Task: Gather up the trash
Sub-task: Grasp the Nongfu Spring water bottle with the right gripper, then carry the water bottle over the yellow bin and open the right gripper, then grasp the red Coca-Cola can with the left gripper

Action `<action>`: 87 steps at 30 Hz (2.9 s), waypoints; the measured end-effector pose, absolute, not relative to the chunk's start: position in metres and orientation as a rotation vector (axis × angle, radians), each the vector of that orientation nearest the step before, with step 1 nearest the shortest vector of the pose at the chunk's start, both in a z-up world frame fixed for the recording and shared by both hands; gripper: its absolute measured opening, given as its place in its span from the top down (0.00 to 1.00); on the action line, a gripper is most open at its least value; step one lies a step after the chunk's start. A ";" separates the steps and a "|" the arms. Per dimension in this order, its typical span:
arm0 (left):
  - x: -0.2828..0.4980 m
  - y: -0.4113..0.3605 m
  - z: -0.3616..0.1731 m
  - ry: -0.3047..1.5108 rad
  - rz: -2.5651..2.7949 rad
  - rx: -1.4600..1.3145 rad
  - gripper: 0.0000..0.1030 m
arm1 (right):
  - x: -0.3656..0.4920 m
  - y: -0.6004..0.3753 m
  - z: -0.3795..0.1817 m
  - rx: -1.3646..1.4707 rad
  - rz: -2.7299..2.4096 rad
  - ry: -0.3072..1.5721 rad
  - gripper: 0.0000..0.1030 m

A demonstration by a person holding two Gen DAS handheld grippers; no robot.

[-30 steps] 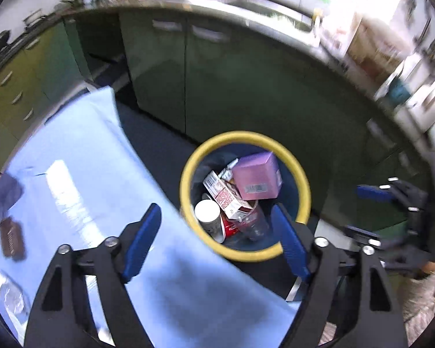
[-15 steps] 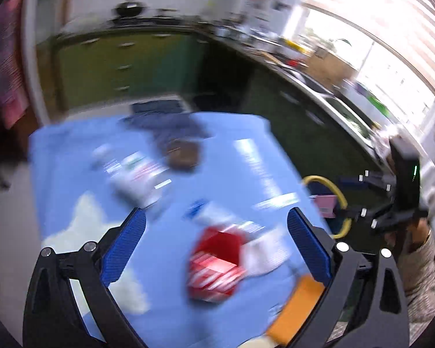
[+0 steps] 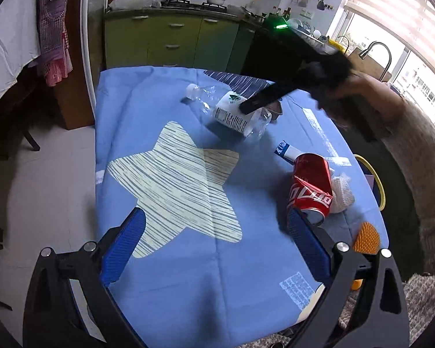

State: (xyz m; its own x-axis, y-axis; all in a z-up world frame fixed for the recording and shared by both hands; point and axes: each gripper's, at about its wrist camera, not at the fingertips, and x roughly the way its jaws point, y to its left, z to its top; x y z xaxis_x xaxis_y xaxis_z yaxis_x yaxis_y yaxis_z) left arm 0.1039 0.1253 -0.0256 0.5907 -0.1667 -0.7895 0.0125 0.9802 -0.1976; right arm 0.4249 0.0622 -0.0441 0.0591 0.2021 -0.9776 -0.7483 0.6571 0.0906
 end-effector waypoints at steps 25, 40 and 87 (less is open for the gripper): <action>0.111 0.107 -0.046 0.961 -0.149 -0.175 0.09 | 0.431 0.034 -0.046 -0.431 0.786 1.385 0.38; 0.123 0.038 -0.037 0.949 -0.252 -0.082 0.09 | 0.336 -0.326 -0.013 -0.079 0.458 1.327 0.37; 0.236 -0.059 -0.106 1.244 -0.363 0.093 0.09 | 0.245 -0.443 -0.078 0.074 0.327 1.241 0.20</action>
